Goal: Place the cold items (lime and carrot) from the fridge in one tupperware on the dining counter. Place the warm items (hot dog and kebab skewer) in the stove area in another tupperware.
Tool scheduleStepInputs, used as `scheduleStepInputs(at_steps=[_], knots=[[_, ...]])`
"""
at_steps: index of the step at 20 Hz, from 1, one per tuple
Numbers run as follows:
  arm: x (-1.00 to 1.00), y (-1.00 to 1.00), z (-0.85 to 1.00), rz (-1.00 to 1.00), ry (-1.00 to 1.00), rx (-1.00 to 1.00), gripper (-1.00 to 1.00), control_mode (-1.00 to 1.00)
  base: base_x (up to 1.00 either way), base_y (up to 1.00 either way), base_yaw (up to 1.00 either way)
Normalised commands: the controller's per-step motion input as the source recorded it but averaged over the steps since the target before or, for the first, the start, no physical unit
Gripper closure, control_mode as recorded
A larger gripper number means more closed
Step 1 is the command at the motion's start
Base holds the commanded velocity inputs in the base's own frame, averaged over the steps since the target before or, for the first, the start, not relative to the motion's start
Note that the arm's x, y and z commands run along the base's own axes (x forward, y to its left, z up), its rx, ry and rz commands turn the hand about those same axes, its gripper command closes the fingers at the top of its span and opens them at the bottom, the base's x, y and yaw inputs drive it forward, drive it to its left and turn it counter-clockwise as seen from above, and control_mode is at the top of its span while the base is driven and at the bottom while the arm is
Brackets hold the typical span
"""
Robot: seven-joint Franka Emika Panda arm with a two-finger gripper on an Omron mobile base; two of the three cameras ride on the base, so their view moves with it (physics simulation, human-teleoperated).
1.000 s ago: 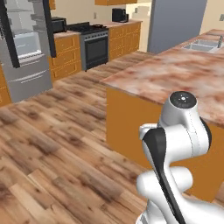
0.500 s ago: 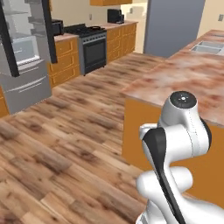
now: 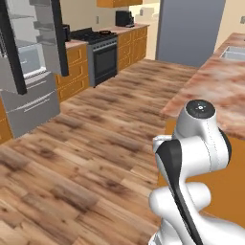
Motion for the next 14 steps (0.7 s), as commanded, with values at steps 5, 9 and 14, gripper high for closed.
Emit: scheduleStepInputs(at_steps=[5, 9, 14], knots=[[0.00, 0.00, 0.00, 0.00, 0.00, 0.00, -1.00, 1.00, 1.00, 0.79, -0.17], [0.00, 0.00, 0.00, 0.00, 0.00, 0.00, -1.00, 1.00, 1.00, 0.55, -0.11], [0.00, 0.00, 0.00, 0.00, 0.00, 0.00, -1.00, 1.00, 1.00, 0.33, -0.10]])
